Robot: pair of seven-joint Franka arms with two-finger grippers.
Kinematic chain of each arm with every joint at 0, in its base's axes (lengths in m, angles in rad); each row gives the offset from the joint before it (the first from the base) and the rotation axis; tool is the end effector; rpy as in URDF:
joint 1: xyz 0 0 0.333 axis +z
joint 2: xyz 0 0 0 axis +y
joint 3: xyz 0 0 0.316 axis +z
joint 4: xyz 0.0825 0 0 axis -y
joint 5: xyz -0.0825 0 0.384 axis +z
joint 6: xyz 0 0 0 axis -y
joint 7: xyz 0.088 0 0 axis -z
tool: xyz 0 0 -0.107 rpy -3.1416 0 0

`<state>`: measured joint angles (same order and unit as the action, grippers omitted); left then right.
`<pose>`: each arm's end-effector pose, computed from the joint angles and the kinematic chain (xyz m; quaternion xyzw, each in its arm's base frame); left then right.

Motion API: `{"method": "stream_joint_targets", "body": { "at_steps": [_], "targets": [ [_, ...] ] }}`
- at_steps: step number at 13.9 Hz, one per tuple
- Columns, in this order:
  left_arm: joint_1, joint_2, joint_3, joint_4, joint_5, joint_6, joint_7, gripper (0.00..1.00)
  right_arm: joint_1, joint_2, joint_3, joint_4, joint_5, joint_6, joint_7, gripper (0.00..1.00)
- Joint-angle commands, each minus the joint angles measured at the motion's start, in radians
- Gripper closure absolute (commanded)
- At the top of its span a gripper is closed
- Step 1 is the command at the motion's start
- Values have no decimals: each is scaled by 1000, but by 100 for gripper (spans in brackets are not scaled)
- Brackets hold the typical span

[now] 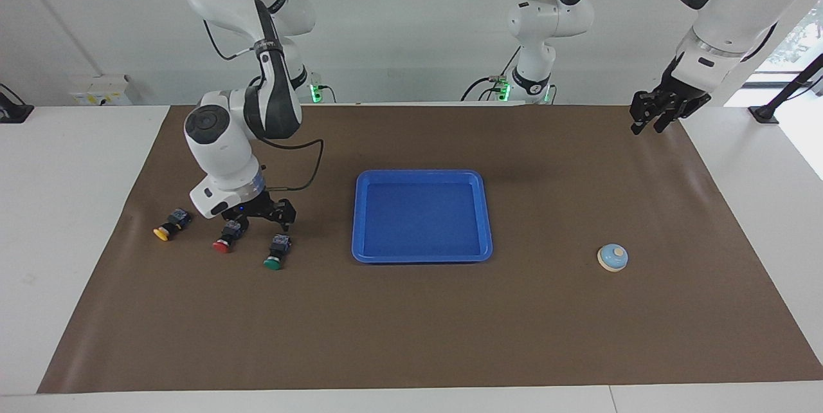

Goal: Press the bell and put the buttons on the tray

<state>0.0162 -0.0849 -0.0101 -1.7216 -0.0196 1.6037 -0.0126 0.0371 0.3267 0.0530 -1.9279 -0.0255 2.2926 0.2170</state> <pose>0.5284 0.0010 0.6021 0.9998 0.0099 -0.0165 0.0093 0.6190 0.0538 0.3239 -0.9982 0.0567 -0.0192 0.0017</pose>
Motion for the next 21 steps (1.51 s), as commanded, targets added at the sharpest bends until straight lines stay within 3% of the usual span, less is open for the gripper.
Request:
{"method": "stream_joint_targets", "body": {
  "at_steps": [1,4,8,9,10,11,12,15,21],
  "targets": [
    [-18,8,7,22,-13,-50,-9,0,23,44,2,4,-10,53,74,0],
    [-19,14,7,39,-19,-93,-10,0,29,74,1,3,-13,87,87,0],
    [-30,13,7,34,-20,-97,-6,0,23,75,-1,13,-33,84,87,21],
    [-30,11,7,33,-20,-96,-3,0,20,75,1,15,-33,84,88,32],
    [-30,11,7,33,-20,-96,0,0,21,77,1,13,-33,84,102,55],
    [-30,10,7,31,-20,-97,0,0,26,77,1,13,-33,82,128,89],
    [-30,8,7,28,-20,-100,0,0,27,77,1,13,-33,79,149,100],
    [-30,5,7,27,-20,-111,11,0,30,75,1,39,-34,50,153,100],
    [-30,2,7,22,-19,-113,62,0,165,78,2,343,-16,-346,188,100]
  ]
}}
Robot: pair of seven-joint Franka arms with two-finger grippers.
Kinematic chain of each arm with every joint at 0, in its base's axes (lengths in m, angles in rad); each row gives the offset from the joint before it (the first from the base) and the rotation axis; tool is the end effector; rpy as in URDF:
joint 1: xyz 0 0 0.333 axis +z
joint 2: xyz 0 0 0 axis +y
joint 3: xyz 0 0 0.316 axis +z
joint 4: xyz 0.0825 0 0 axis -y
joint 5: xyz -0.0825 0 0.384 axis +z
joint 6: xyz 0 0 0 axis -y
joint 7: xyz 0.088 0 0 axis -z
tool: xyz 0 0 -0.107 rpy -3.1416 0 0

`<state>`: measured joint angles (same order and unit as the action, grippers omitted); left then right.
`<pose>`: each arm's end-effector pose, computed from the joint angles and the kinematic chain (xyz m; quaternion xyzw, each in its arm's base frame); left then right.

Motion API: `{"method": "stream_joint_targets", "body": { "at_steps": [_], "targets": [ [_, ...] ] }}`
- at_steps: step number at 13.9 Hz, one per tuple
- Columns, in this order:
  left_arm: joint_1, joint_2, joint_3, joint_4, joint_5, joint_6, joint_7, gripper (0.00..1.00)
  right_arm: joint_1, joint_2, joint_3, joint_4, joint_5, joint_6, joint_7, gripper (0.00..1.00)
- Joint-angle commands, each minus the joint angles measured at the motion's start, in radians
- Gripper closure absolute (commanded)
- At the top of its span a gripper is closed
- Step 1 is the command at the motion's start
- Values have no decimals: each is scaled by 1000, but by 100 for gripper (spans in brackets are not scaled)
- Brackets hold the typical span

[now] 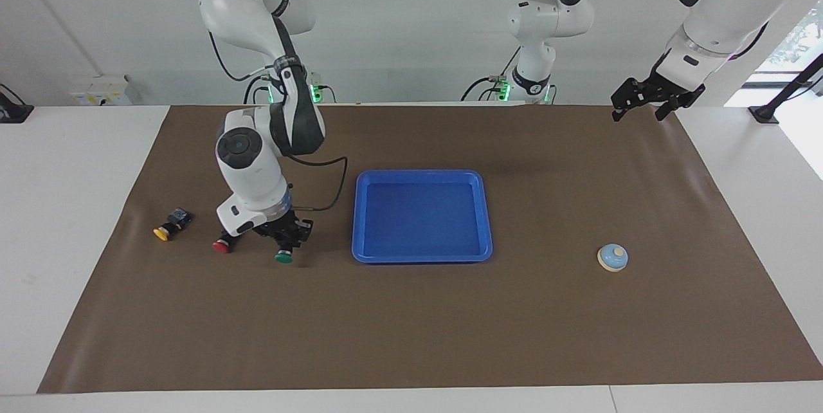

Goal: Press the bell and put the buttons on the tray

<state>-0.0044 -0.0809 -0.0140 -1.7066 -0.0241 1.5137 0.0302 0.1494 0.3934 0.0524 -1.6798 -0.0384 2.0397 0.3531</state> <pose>0.5200 -0.0125 0.5998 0.9981 -0.0242 -0.0559 0.0118 0.6457 0.1265 0.3711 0.9975 -0.0685 -0.0139 0.0111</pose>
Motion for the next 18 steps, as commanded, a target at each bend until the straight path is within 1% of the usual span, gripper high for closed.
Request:
{"method": "stream_joint_targets", "body": {
  "at_steps": [1,3,5,7,9,13,15,18],
  "targets": [
    [-9,-2,11,7,-14,-21,19,0,96,12,3,123,-2,-127,111,100],
    [-9,-2,11,7,-14,-21,19,0,200,13,3,129,0,-128,240,100],
    [-9,-2,11,7,-14,-20,19,0,258,24,3,105,17,-103,334,100],
    [-9,-2,11,5,-14,-18,20,0,318,24,3,31,18,-22,407,100],
    [-9,-3,11,-1,-14,-12,20,0,343,22,3,-55,18,78,444,100],
    [-9,-5,11,-2,-14,-9,20,0,355,22,3,-155,17,195,445,100],
    [-9,-3,11,-1,-14,-6,20,0,348,21,3,-187,17,232,435,100],
    [-9,-3,12,-1,-14,-9,17,0,345,16,1,-201,17,234,434,100]
  ]
}}
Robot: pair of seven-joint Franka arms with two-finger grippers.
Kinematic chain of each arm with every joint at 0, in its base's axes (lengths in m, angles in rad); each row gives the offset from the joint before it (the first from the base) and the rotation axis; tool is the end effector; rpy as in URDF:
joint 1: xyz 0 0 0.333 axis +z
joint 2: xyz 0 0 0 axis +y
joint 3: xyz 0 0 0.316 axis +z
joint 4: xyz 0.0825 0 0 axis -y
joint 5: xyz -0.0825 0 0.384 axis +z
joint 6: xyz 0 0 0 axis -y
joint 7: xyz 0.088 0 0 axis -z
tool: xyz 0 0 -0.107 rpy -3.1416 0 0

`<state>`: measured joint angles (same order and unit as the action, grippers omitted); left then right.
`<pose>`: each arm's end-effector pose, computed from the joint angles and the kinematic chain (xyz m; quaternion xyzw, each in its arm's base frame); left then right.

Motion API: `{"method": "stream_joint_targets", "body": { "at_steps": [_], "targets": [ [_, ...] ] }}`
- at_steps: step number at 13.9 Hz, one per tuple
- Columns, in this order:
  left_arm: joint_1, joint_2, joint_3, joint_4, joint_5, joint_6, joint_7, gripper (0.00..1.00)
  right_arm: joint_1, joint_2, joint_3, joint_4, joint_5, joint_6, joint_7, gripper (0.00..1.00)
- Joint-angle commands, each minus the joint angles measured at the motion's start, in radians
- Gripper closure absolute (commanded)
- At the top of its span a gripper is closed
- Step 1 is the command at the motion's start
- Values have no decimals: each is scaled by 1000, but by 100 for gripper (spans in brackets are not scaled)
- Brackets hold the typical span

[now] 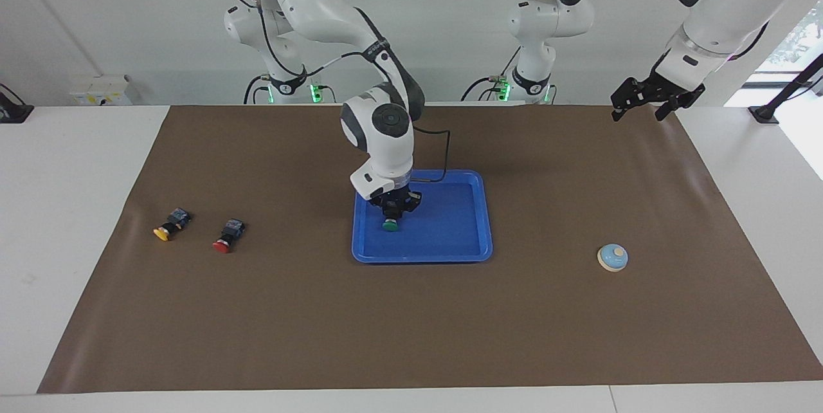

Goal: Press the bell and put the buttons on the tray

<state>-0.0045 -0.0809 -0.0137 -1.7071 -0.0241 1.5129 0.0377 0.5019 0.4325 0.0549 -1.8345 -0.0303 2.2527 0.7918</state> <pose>0.5199 -0.0124 0.5995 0.9979 -0.0279 -0.0565 0.0121 0.5462 0.3362 0.2945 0.9939 -0.1101 -0.0052 0.0044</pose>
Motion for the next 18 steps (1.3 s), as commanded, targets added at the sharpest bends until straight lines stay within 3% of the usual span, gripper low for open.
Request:
{"method": "stream_joint_targets", "body": {
  "at_steps": [1,2,3,5,9,14,18],
  "targets": [
    [-9,-3,12,3,-14,-7,7,0,-11,-23,-1,-45,9,21,-2,100],
    [-8,-3,12,3,-14,-8,7,0,-13,-23,-1,-42,9,19,1,61],
    [-2,-3,12,3,-13,-8,7,0,-13,-21,-3,-32,9,13,7,1],
    [6,-3,17,3,-13,-8,5,0,-25,-31,-13,-3,9,-22,6,0],
    [3,-3,15,3,-13,-8,5,0,-182,-90,-18,112,1,-211,-29,0],
    [4,-3,15,3,-13,-8,5,0,-365,-138,-44,100,-83,-301,-245,0],
    [4,-5,15,3,-13,-8,5,0,-523,-158,-44,28,-85,-266,-427,0]
  ]
}}
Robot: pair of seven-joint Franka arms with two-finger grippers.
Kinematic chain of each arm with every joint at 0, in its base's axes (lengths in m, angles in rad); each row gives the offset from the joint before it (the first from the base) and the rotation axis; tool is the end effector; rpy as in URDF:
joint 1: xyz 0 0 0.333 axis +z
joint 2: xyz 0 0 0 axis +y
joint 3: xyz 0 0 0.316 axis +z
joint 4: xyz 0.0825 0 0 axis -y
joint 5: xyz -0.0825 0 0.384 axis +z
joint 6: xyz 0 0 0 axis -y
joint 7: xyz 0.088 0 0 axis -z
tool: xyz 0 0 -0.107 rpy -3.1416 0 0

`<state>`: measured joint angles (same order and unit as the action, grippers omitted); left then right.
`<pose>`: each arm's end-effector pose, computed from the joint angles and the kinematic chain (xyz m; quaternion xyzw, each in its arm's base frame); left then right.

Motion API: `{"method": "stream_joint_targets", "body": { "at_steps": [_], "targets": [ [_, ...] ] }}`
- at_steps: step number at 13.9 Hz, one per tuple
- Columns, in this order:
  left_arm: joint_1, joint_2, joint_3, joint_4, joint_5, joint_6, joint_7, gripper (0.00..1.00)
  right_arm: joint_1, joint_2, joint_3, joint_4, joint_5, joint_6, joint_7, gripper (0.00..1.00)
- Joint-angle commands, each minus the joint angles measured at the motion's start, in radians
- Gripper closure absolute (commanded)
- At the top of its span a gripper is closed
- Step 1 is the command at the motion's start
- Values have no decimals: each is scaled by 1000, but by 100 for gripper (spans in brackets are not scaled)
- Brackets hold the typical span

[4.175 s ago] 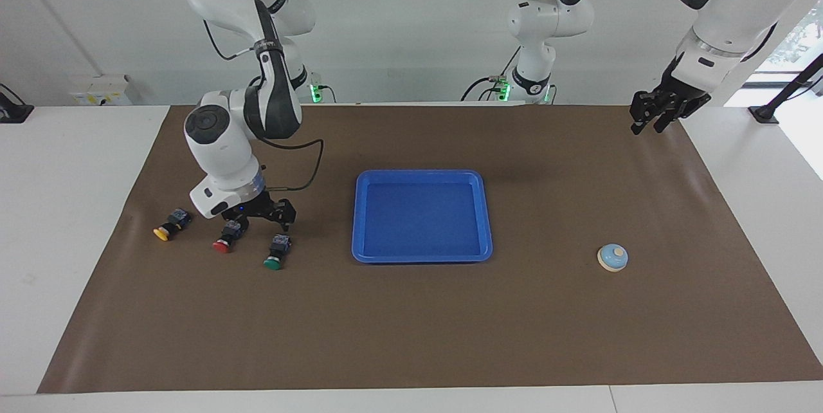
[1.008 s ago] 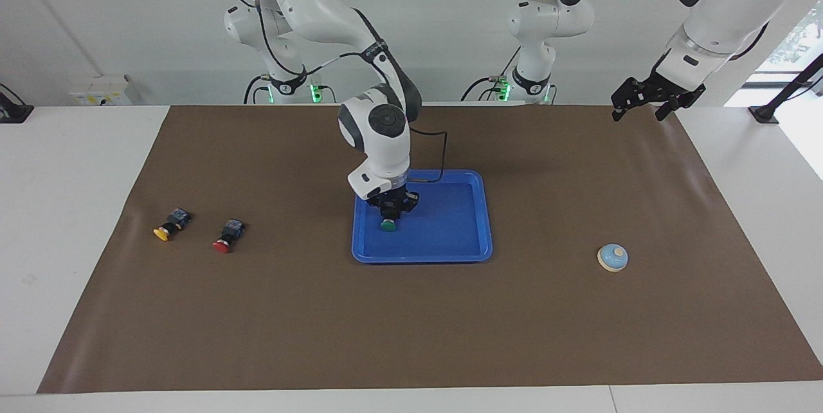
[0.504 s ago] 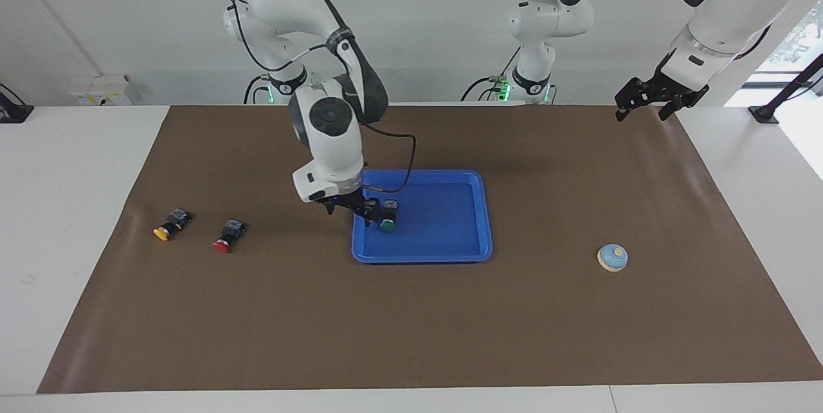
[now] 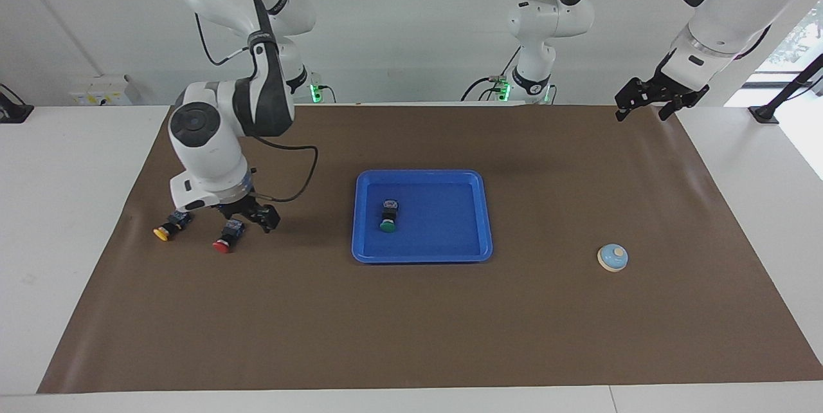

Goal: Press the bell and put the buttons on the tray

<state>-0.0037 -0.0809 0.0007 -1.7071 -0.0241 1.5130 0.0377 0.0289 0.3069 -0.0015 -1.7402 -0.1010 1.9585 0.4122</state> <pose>0.5200 -0.0042 0.5995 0.9981 -0.0203 -0.0563 0.0131 0.6315 0.0107 0.3925 0.9834 -0.1700 -0.0331 0.0546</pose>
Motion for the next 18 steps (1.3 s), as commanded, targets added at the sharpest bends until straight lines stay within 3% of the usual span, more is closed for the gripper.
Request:
{"method": "stream_joint_targets", "body": {
  "at_steps": [1,5,14,15,17,18],
  "targets": [
    [4,-3,1,3,-13,-8,5,0,-78,-43,12,-108,-14,69,-53,0],
    [4,-5,2,3,-13,-8,5,0,-142,-72,14,-286,-14,287,-78,0],
    [4,-3,1,3,-13,-8,5,0,-141,-86,14,-423,-13,415,-53,0],
    [4,-3,2,3,-13,-8,5,0,-141,-86,14,-423,-13,418,-56,16],
    [4,-3,2,3,-13,-8,5,0,-141,-86,14,-421,-13,419,-70,94],
    [4,-3,2,3,-13,-8,5,0,-136,-86,14,-420,-13,419,-72,100]
  ]
}}
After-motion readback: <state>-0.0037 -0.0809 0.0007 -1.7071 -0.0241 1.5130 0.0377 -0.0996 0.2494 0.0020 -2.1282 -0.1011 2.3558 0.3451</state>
